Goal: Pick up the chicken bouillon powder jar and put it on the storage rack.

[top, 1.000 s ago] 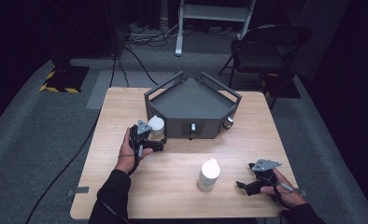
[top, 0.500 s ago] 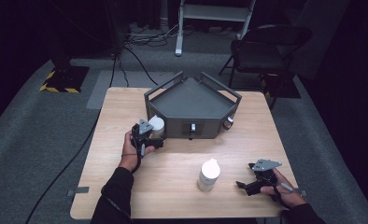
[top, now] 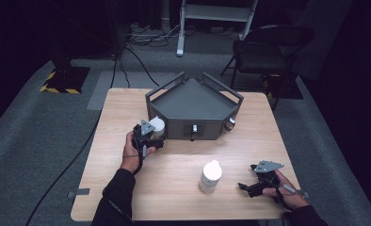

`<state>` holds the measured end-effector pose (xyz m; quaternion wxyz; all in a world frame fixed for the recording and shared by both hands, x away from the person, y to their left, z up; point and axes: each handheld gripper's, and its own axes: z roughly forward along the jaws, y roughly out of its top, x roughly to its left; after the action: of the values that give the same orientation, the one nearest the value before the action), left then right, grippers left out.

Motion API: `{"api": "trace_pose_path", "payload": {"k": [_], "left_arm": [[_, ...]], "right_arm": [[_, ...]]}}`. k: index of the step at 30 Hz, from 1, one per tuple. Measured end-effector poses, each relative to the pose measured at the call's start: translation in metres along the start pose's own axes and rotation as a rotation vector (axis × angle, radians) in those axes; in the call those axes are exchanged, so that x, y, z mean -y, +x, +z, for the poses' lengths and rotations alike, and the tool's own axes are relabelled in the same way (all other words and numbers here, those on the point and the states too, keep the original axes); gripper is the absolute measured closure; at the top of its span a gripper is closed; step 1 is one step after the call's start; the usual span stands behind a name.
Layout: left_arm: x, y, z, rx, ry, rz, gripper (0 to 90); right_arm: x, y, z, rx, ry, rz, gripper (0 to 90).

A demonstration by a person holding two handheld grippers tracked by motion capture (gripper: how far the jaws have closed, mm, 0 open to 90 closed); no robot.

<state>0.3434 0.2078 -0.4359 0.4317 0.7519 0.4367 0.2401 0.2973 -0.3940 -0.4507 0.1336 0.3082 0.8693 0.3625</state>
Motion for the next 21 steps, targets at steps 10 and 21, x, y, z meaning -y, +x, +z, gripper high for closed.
{"api": "trace_pose_path", "payload": {"k": [10, 21], "left_arm": [[-0.006, -0.003, -0.01, 0.003, -0.004, 0.004, 31.9], [-0.019, -0.011, -0.021, 0.017, -0.007, 0.013, 32.0]], "right_arm": [[0.0, 0.0, 0.0, 0.0, 0.0, 0.0, 0.0], [0.0, 0.0, 0.0, 0.0, 0.0, 0.0, 0.0]]}}
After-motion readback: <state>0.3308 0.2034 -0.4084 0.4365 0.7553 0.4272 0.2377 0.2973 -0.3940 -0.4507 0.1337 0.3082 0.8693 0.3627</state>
